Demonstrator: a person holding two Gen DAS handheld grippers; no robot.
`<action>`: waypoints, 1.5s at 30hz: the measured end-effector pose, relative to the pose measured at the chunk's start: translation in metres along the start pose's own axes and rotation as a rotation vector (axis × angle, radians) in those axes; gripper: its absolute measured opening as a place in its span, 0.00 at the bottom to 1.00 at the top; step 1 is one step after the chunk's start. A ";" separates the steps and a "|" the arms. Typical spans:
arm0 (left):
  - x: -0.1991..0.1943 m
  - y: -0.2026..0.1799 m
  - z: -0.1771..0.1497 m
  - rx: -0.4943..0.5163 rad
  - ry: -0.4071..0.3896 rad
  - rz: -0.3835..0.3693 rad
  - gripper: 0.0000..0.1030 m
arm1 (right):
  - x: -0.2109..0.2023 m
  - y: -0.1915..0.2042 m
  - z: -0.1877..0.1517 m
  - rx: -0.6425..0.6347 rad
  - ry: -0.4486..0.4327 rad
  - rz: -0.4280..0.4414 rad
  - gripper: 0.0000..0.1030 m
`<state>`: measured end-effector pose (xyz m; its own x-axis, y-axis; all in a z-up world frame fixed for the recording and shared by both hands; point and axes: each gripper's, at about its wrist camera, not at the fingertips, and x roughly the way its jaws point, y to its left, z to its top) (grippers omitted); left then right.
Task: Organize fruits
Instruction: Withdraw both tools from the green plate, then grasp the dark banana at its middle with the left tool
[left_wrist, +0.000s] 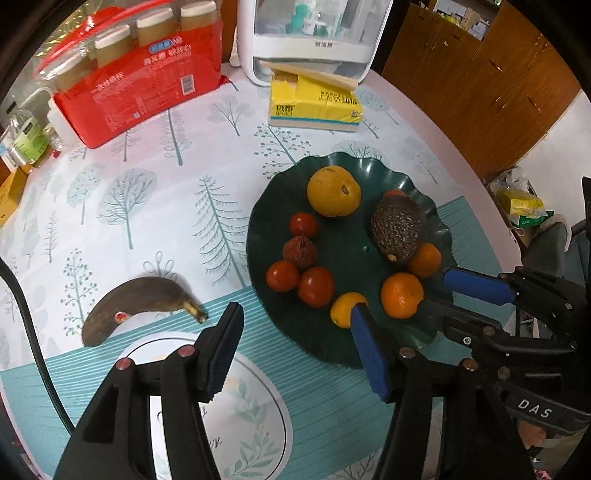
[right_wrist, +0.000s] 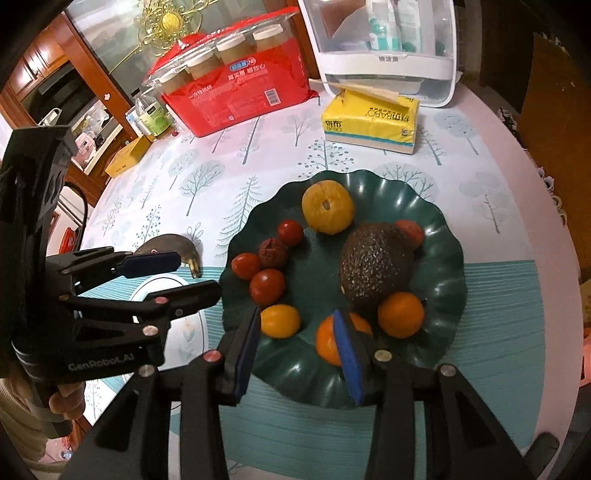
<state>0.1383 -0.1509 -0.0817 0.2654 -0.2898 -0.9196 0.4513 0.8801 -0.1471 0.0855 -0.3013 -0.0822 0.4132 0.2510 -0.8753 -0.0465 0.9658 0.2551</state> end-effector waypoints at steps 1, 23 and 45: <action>-0.006 0.001 -0.003 0.000 -0.010 0.000 0.63 | -0.003 0.002 -0.001 0.001 -0.003 -0.002 0.40; -0.209 0.074 -0.034 0.108 -0.325 0.161 0.75 | -0.119 0.115 0.017 -0.024 -0.231 -0.053 0.41; -0.123 0.157 -0.018 0.340 -0.153 0.244 0.75 | -0.028 0.187 0.041 0.083 -0.181 -0.162 0.50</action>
<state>0.1613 0.0295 0.0021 0.5104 -0.1634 -0.8442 0.6072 0.7637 0.2193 0.1024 -0.1298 0.0063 0.5660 0.0710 -0.8214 0.1051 0.9820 0.1572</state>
